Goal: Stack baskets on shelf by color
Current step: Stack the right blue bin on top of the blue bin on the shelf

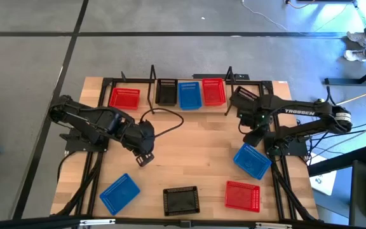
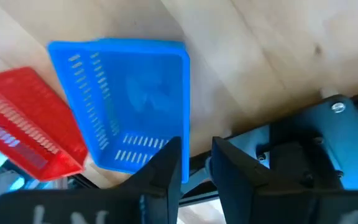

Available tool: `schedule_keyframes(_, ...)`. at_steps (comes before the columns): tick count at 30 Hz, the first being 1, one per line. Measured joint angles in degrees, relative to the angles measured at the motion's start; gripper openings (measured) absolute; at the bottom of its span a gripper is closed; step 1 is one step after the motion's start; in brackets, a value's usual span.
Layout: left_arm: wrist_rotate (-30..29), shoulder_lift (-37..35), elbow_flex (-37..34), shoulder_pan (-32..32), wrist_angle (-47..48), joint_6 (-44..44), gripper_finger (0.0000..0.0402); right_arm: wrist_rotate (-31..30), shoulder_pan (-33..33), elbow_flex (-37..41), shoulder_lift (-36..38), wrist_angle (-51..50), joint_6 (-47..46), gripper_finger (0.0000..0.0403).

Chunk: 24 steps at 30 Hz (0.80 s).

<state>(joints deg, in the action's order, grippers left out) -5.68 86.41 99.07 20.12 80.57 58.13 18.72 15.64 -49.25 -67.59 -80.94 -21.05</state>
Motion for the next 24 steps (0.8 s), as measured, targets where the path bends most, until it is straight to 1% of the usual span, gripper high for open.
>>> schedule_keyframes(4, 0.0, 0.0, 0.0, -0.7, -3.4, -4.6, 0.0039, 0.0, -1.7, 3.4, 0.0, 1.5, -1.3, 0.0086)
schedule_keyframes(8, 0.0, 0.0, 0.0, -2.0, -6.0, -7.4, 0.0039, 0.9, -3.2, 6.6, 0.0, 5.8, -2.5, 0.0086)
schedule_keyframes(12, 0.4, 0.0, 0.0, -3.1, -6.3, -8.3, 0.0039, 3.8, -4.4, 8.8, 0.0, 10.3, -2.7, 0.0086)
schedule_keyframes(17, 0.6, 0.0, 0.0, -4.0, -6.3, -9.2, 0.0039, 3.8, -5.8, 10.7, 0.0, 12.5, -2.9, 0.0086)
schedule_keyframes(24, 0.7, 0.0, 0.0, -4.1, -6.3, -9.4, 0.0039, 2.1, -6.7, 12.4, 0.0, 15.2, -3.1, 0.0086)
